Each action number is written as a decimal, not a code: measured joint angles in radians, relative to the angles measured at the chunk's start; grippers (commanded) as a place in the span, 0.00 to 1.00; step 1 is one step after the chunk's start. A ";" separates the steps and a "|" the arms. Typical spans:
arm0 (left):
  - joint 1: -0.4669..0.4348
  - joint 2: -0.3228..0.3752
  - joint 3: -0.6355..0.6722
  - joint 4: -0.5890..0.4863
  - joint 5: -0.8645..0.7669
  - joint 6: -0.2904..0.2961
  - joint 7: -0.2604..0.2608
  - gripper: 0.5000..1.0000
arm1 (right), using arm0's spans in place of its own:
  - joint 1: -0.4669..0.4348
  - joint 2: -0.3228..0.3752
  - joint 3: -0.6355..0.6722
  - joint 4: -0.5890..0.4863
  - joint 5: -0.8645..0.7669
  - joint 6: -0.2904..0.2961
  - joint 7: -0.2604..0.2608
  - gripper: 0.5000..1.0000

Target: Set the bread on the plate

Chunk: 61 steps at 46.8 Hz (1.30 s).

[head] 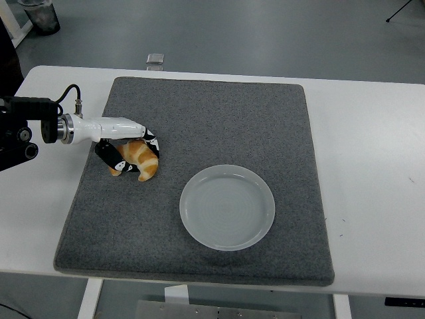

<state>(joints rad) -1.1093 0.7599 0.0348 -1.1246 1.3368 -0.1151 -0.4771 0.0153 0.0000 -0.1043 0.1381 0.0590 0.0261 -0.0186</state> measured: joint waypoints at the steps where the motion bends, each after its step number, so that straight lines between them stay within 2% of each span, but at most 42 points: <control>1: -0.007 0.000 -0.001 0.000 -0.003 0.000 0.000 0.00 | 0.000 0.000 0.000 0.000 0.000 0.000 0.000 0.90; 13: -0.091 0.010 -0.066 -0.006 -0.088 -0.025 0.000 0.00 | 0.000 0.000 0.000 0.000 0.000 0.000 0.000 0.90; 26: -0.248 0.036 -0.170 -0.001 -0.166 -0.162 -0.001 0.00 | 0.000 0.000 0.000 0.000 0.001 0.000 0.000 0.91; 33: -0.310 0.042 -0.188 -0.012 -0.181 -0.183 -0.009 0.00 | 0.000 0.000 0.000 0.000 0.001 0.000 0.000 0.90; 38: -0.321 0.043 -0.222 -0.047 -0.192 -0.197 -0.016 0.00 | 0.000 0.000 0.000 0.000 0.001 0.000 0.000 0.90; 49: -0.314 0.030 -0.240 -0.193 -0.184 -0.208 -0.031 0.00 | 0.000 0.000 0.000 0.000 0.001 0.000 0.000 0.90; 54: -0.307 0.005 -0.240 -0.242 -0.174 -0.219 -0.029 0.00 | 0.000 0.000 0.000 0.000 0.001 0.000 0.000 0.90; 61: -0.275 -0.050 -0.239 -0.256 -0.120 -0.232 -0.020 0.00 | 0.000 0.000 0.000 0.000 0.001 0.000 0.000 0.90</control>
<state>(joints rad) -1.3844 0.7096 -0.2041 -1.3806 1.2166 -0.3470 -0.4976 0.0154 0.0000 -0.1043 0.1380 0.0595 0.0261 -0.0187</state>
